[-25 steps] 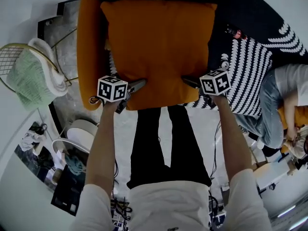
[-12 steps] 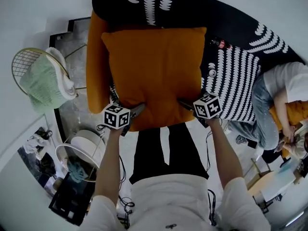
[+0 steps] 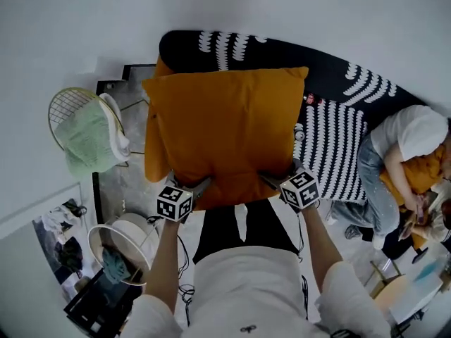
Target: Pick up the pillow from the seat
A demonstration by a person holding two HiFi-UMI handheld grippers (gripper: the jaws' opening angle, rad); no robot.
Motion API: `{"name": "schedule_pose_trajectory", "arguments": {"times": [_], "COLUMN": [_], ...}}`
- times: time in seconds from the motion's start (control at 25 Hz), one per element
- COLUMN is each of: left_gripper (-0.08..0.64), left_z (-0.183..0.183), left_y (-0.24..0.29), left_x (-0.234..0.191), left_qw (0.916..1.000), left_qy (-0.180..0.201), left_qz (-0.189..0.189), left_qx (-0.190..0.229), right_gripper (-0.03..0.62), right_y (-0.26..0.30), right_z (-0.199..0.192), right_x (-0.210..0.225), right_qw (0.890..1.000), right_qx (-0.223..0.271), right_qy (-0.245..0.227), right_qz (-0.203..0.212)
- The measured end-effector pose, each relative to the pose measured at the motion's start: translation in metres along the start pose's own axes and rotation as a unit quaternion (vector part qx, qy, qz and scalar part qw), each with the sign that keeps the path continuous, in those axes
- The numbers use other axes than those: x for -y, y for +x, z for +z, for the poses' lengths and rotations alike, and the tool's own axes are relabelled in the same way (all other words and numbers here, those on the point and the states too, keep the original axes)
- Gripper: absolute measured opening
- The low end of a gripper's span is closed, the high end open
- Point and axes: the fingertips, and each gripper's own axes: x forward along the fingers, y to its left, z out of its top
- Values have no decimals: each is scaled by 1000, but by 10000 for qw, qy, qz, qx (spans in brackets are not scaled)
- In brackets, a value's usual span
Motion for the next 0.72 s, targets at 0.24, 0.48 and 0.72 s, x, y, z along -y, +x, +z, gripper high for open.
{"name": "schedule_pose_trajectory", "arguments": {"times": [0.24, 0.48, 0.72], "left_gripper": [356, 351, 347], "left_z": [44, 71, 83], "left_y": [-59, -99, -128], "left_x": [33, 63, 79], "left_qw": [9972, 9916, 9868], "left_qy": [338, 581, 680], "left_qz": [375, 649, 878], "left_qx": [558, 960, 1180], "right_gripper": [327, 325, 319], "right_y": [-53, -97, -120], "right_z": [51, 79, 95], "right_x": [-29, -49, -68], "right_qw": [9977, 9926, 9881], "right_qx": [338, 732, 996], "right_qy": [-579, -965, -1167], "right_qz": [-52, -98, -104]}}
